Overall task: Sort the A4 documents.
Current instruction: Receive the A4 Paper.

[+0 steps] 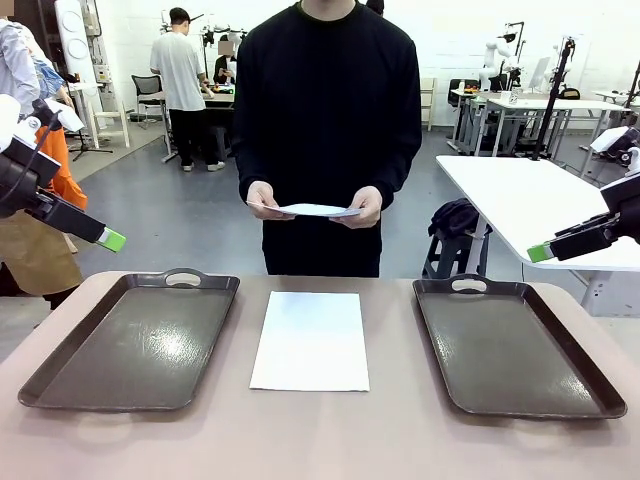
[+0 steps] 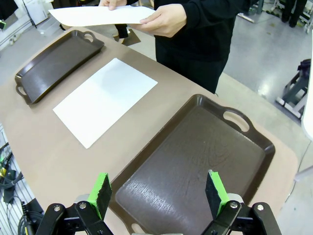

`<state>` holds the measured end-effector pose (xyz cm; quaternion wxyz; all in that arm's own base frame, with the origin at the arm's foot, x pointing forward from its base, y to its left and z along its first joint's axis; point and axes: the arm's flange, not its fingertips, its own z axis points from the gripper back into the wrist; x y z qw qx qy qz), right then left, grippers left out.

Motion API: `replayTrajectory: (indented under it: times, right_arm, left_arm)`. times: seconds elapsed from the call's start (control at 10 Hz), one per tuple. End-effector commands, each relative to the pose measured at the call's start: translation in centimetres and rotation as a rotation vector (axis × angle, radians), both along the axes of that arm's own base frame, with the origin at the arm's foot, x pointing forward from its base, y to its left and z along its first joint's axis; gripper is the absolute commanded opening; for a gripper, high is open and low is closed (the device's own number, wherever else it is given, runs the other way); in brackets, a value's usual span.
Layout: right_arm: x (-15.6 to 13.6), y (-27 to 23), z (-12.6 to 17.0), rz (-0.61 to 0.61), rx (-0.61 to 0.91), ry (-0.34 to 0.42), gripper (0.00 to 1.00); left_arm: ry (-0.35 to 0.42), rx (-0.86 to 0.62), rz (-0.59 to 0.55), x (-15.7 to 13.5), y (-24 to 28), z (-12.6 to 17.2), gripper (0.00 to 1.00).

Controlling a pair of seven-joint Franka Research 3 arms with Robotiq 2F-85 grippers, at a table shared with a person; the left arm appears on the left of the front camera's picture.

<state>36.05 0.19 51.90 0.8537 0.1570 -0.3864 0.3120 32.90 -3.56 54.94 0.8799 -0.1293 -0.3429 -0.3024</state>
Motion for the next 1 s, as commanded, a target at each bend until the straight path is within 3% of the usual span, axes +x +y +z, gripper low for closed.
replayTrajectory:
  times: [0.0, 0.9]
  right_arm:
    - [-0.02, -0.03, -0.05, 0.009, 0.004, -0.001, 1.00]
    - [-0.02, -0.03, -0.05, 0.009, 0.004, -0.001, 1.00]
  left_arm:
    - [-0.003, -0.007, -0.020, -0.02, 0.08, -0.01, 1.00]
    - [-0.003, -0.007, -0.020, -0.02, 0.08, -0.01, 1.00]
